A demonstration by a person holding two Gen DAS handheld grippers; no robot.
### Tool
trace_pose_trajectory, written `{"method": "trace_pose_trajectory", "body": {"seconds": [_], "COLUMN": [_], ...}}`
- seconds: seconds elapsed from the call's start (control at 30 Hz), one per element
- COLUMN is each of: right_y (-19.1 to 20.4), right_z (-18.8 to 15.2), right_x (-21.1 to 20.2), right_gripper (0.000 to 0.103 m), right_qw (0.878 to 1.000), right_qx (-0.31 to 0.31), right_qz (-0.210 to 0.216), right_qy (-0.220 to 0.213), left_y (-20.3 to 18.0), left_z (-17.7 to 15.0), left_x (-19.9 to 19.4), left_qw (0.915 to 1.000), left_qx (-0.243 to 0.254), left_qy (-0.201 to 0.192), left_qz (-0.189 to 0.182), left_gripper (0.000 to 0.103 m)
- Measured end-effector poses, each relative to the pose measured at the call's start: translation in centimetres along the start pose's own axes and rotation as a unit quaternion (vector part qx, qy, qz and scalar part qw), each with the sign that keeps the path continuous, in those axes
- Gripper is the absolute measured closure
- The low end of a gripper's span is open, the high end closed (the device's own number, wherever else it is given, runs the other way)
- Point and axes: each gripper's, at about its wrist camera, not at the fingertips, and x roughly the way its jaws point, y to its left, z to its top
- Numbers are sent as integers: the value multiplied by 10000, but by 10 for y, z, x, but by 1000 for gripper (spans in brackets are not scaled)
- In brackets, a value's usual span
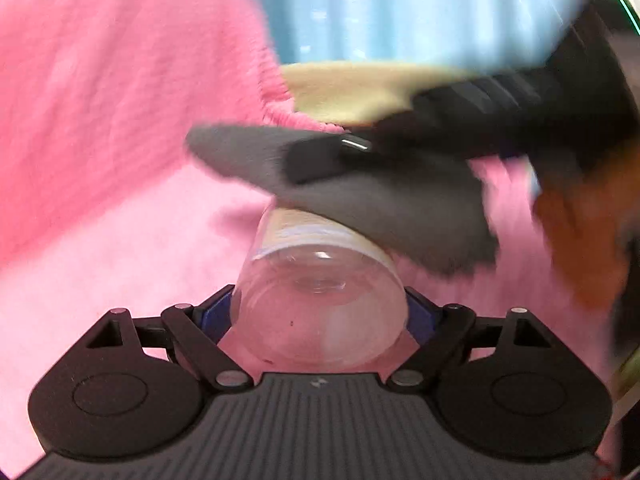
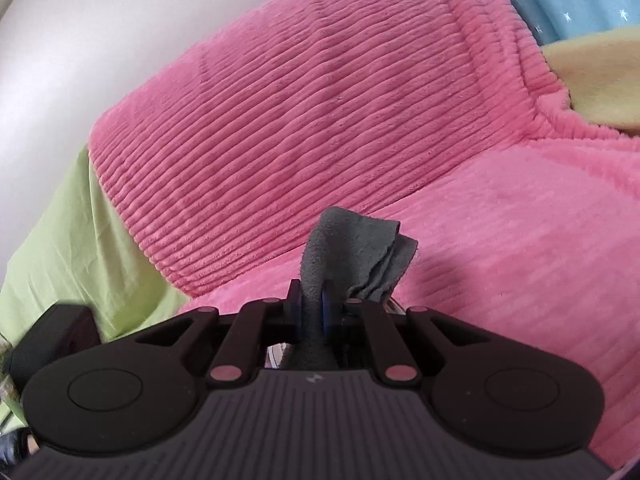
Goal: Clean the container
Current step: 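Keep wiping the jar's side with the right gripper's cloth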
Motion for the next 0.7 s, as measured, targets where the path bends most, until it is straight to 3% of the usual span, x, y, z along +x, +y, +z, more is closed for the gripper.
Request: {"method": "trace_pose_trajectory", "body": {"seconds": [0.03,0.13,0.2,0.27,0.43,0.57,0.63,0.7], "right_y": [2,3,-2,-6,6,14,14,9], "right_z": [0,2,2,2,2,-9,-6,-1], "right_x": [0,3,0,-3,-15,-15,-11,-8], "right_gripper": [97,97,97,97,95,97,97,97], "right_qw": [10000,10000,10000,10000,9995,9980,9984,9996], "right_qx": [-76,-84,-17,54,-43,-59,-214,-248], "right_qz": [-21,-28,-17,-18,31,478,392,34], "right_qy": [16,35,21,8,302,412,345,150], "left_y": [11,10,1,-10,-35,-36,-35,-41], "left_z": [1,-1,-1,0,-3,-4,-5,-10], "left_x": [0,1,1,3,11,12,14,9], "left_qw": [9988,9988,9997,9994,9848,9843,9841,9816], "left_qx": [-440,-455,-255,264,1511,1534,1540,1667], "left_qy": [6,4,1,-9,10,31,45,33], "left_qz": [-224,-206,-62,235,851,869,885,928], "left_gripper": [17,18,18,18,18,18,18,18]}}
